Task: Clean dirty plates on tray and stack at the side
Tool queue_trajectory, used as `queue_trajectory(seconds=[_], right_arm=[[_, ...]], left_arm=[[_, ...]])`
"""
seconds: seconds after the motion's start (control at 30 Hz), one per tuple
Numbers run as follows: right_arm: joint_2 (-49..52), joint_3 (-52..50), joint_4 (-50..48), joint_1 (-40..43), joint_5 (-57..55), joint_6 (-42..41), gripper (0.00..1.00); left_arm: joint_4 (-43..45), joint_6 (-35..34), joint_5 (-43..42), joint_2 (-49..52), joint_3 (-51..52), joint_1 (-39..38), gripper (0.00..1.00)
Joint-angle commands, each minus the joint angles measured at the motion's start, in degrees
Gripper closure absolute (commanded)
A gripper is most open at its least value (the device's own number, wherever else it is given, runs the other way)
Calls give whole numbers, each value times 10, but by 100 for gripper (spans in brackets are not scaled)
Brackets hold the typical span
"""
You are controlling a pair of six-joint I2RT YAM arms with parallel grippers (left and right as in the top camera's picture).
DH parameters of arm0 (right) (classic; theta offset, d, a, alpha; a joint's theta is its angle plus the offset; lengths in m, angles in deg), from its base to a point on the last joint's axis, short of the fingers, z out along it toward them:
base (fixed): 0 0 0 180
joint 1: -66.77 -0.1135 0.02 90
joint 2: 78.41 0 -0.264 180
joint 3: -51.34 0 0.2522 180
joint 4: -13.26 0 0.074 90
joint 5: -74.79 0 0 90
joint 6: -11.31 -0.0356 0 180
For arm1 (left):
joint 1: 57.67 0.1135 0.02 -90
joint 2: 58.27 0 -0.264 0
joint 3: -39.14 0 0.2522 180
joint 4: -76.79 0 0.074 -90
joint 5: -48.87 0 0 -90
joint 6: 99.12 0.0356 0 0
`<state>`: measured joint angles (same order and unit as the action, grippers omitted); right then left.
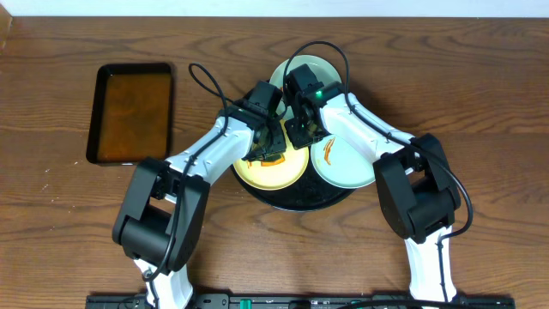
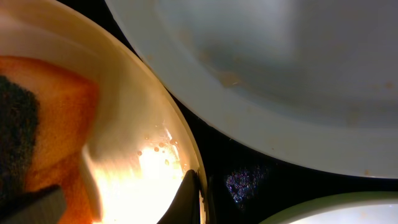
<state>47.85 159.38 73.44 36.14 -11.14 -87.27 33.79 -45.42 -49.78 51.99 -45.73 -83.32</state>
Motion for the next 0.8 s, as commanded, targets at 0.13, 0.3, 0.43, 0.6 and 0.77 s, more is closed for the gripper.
queue_trajectory(seconds=[0.13,0.3,0.43,0.6,0.77], right_arm=[[4,-3,11,-4,-9,-2,99],[4,-3,13,-4,-8,-2,99],[4,-3,13,-4,-9,-2,99],[4,-3,12,-4,-9,-2,99],[4,-3,11,-4,-8,-2,99]], left_arm=[[35,-24,14,11,31,-7,56],[37,-24,14,11,31,-6,76],[42,-24,17,11,31,-5,88],[60,-24,16,4,30,-4,92],[55,-40,17,-8,30,-4,92]])
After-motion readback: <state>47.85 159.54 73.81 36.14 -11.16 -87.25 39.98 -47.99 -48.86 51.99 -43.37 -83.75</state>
